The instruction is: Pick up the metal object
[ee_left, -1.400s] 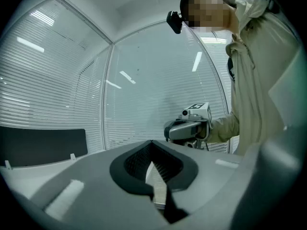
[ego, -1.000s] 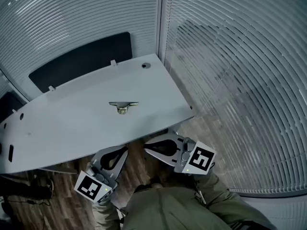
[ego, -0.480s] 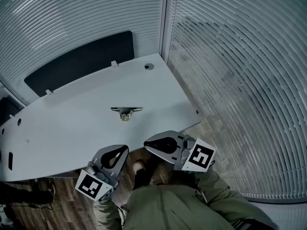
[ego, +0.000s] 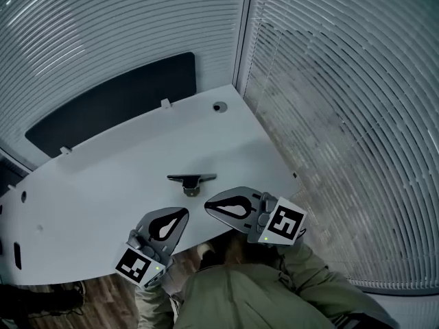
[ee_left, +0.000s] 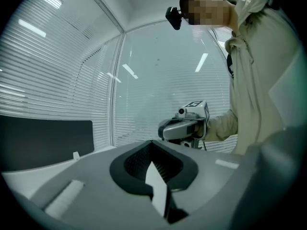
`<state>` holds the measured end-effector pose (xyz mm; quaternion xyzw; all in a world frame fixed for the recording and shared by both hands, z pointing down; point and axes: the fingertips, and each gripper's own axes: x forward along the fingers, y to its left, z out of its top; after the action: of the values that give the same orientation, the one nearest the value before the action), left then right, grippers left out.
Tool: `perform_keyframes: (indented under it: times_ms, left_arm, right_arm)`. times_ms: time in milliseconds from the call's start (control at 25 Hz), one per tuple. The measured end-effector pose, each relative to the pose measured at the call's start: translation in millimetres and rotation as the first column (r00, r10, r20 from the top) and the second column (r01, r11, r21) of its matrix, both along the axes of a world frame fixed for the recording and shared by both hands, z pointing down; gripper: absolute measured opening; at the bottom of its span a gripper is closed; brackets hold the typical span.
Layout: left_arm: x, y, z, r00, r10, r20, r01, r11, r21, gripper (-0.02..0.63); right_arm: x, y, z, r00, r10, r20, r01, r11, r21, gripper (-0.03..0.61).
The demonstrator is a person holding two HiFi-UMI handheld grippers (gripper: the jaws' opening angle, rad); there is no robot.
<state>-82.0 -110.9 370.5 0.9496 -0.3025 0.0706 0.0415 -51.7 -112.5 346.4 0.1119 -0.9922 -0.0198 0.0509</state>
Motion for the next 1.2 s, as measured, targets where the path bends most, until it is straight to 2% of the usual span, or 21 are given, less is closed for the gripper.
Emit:
perform_keyframes:
  times_ms: [120, 280, 600, 880, 920, 1040, 1200]
  left_arm:
    - [-13.0, -22.8, 8.8, 1.0, 0.006, -0.003, -0.006, 1.0, -0.006, 0.005]
    - [-25.1, -44.5, 17.4, 1.0, 0.013, -0.019, -0.012, 0.999, 0.04, 0.005]
    - [-28.0, -56.3, 32.4, 0.999, 0.007, -0.053, -0.009, 0.999, -0.032, 0.005]
    - [-29.0, -70.0, 51.0, 0.998, -0.028, -0.057, 0.023, 0.996, -0.083, 0.005]
    - [-28.0, -71.6, 51.5, 0.998, -0.03, -0.057, 0.025, 0.996, -0.088, 0.005]
    - [-25.0, -75.4, 56.8, 0.998, -0.036, -0.055, 0.031, 0.994, -0.105, 0.005]
    - [-24.4, -77.5, 72.3, 0.998, -0.048, -0.043, 0.043, 0.992, -0.12, 0.005]
  right_arm:
    - [-9.5, -22.0, 15.1, 0.999, 0.025, -0.024, -0.025, 1.0, -0.007, 0.005]
    - [-16.7, -36.0, 32.5, 0.998, 0.029, -0.054, -0.03, 0.999, -0.019, 0.005]
    - [-17.2, -51.5, 63.4, 0.988, 0.034, -0.153, -0.05, 0.994, -0.1, 0.005]
    - [-22.5, -72.7, 118.9, 0.955, 0.041, -0.293, -0.085, 0.986, -0.141, 0.006]
    - [-24.2, -76.2, 124.9, 0.949, 0.041, -0.312, -0.089, 0.986, -0.14, 0.012]
    - [-31.4, -85.5, 147.0, 0.93, 0.032, -0.367, -0.085, 0.988, -0.13, 0.107]
    - [-44.5, -93.8, 185.8, 0.88, -0.001, -0.475, -0.042, 0.996, -0.08, 0.183]
